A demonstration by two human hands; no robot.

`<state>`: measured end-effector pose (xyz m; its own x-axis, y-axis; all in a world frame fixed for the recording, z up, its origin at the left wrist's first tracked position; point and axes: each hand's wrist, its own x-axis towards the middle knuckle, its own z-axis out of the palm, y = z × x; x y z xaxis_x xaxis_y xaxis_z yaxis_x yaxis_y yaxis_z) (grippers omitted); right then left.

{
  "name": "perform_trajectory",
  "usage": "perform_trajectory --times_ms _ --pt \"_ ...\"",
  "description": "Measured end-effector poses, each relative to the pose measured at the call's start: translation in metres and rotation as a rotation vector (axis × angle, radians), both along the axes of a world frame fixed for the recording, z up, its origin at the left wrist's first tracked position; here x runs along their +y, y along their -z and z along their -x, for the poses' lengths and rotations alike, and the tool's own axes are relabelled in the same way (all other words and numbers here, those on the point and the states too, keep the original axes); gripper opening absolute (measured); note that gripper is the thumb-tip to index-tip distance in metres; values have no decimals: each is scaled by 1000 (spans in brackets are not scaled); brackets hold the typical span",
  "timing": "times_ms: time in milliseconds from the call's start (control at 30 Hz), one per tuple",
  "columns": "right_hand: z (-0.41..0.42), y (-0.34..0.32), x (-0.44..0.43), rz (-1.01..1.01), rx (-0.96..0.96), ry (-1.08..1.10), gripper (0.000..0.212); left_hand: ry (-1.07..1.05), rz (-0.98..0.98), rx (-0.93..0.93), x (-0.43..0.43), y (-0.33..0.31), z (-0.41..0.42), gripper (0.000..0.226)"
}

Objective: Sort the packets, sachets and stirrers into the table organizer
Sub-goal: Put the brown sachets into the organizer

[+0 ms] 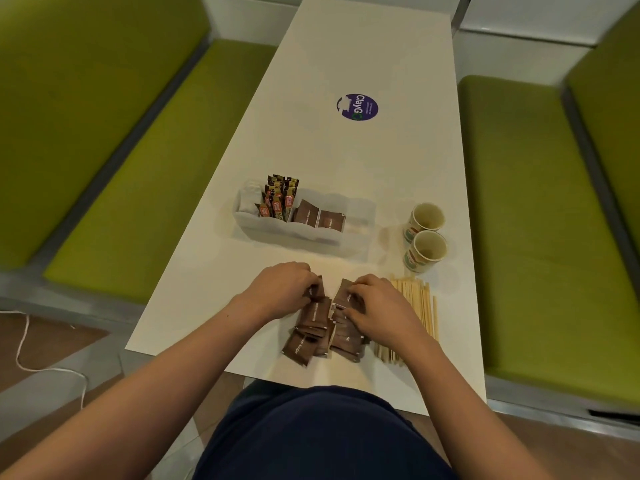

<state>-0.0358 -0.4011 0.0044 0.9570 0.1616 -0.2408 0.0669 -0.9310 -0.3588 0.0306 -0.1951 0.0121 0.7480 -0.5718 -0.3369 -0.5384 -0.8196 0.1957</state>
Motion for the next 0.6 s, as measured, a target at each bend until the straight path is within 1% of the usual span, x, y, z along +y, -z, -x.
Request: perform_trajectory --times_ms 100,233,400,500,600 --pt "1 1 1 15 -16 -6 33 7 1 -62 -3 0 1 33" --pt "2 2 2 -19 -54 40 26 -80 109 -82 1 1 1 34" --pt "1 2 3 -63 -147 123 22 -137 142 -192 7 -4 1 26" --pt "-4 -6 5 -117 -218 176 22 -166 234 -283 10 -21 -8 22" --pt "-9 -14 7 -223 -243 204 21 -187 353 -379 13 -41 -29 23"
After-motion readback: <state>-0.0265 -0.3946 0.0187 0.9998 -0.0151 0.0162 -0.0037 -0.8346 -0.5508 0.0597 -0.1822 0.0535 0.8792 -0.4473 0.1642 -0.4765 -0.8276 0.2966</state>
